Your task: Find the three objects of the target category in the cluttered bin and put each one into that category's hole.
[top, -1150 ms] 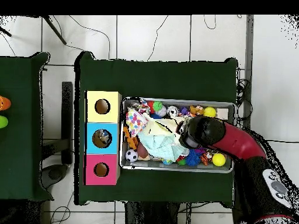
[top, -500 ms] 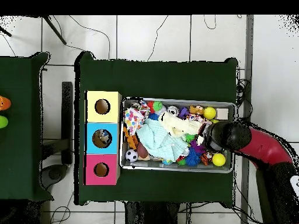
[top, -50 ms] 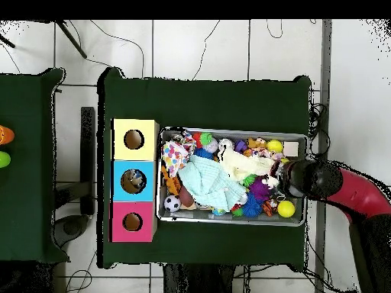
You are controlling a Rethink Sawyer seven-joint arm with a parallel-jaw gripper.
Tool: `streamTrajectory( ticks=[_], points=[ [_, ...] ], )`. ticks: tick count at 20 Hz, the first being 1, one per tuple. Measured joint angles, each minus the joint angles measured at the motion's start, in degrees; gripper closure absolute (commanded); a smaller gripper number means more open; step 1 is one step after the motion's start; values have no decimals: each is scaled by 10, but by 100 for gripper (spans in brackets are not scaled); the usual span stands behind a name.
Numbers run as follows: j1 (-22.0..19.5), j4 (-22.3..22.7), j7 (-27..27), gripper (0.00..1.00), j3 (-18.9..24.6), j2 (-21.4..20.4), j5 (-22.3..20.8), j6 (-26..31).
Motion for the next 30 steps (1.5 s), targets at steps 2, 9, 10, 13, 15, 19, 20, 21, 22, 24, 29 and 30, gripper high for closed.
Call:
streamTrajectory(
  ticks=[2, 9, 10, 13, 15, 19, 20, 21, 22, 24, 29, 30],
  points=[
    [-14, -11, -22, 100, 13, 9, -10, 1],
    [-57, -65, -126, 100, 51, 57, -50, -1],
    [-59, -70, -137, 100, 52, 67, -58, -8],
    [-52, -72, -143, 100, 50, 82, -82, -48],
    [-40, -70, -143, 100, 43, 76, -89, -72],
    [32, -51, -133, 100, -6, 55, -96, -125],
    [49, -43, -130, 100, -16, 50, -95, -131],
    [60, -38, -127, 100, -22, 46, -94, -133],
    [74, -28, -122, 100, -28, 38, -88, -133],
    [104, -9, -110, 100, -41, 23, -77, -134],
    [159, 34, -83, 100, -47, -32, -13, -134],
    [164, 39, -81, 100, -47, -40, -2, -134]
  ],
)
